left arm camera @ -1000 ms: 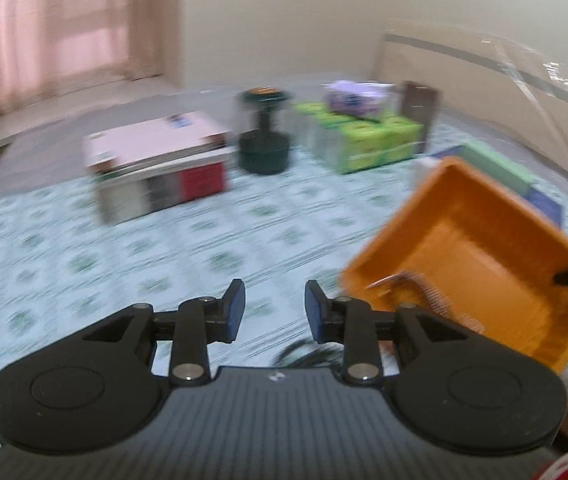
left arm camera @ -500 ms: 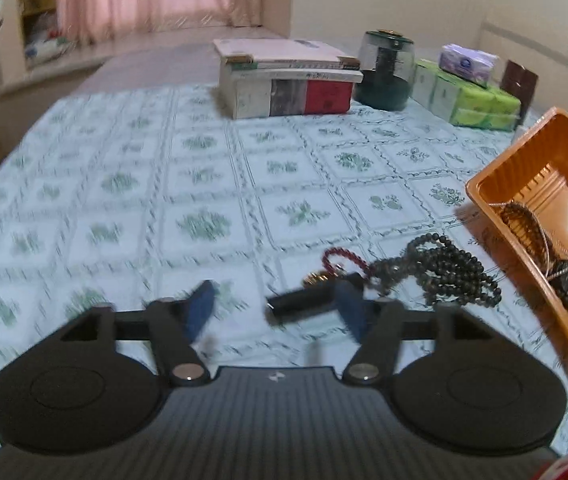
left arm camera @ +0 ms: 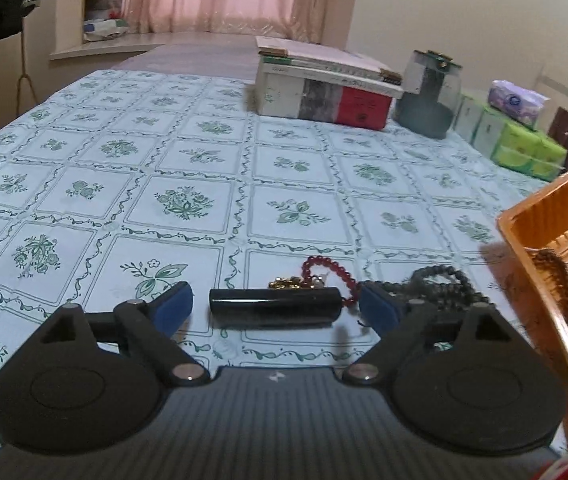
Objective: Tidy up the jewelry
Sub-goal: 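Grasp the black cylindrical case with the left gripper and lift it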
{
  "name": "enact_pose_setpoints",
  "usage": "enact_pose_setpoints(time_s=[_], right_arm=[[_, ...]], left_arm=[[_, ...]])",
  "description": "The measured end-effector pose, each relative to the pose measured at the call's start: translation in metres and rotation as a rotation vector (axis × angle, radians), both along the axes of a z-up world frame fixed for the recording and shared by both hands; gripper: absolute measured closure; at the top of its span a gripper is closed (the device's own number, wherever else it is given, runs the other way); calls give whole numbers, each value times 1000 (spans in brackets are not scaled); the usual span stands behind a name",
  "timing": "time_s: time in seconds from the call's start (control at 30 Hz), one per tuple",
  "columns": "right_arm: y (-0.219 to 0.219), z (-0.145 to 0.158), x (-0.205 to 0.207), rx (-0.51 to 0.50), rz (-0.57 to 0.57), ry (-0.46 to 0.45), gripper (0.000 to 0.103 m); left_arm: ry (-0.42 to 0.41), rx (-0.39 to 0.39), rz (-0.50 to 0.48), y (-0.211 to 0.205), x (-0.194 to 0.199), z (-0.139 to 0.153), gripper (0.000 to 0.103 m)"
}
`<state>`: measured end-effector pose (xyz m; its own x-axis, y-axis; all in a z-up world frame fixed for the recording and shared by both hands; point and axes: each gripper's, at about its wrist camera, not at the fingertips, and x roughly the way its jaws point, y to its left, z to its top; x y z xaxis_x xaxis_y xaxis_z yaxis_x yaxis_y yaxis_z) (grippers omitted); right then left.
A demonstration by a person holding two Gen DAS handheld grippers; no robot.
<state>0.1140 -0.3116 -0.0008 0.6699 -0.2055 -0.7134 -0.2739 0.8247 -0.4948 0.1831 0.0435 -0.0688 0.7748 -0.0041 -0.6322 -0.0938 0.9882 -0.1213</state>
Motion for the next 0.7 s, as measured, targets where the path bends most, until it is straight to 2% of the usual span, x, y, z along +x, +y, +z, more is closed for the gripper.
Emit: enact_pose_setpoints(time_s=[0.2, 0.4, 0.7], right_arm=[[0, 0, 0, -1, -1, 0, 98], [0, 0, 0, 0, -1, 0, 98], [-1, -1, 0, 1, -1, -2, 98]], left_arm=[[-8, 43, 31, -7, 0, -9, 16], [-20, 79, 18, -13, -1, -12, 29], [-37, 108, -6, -10, -20, -3, 29]])
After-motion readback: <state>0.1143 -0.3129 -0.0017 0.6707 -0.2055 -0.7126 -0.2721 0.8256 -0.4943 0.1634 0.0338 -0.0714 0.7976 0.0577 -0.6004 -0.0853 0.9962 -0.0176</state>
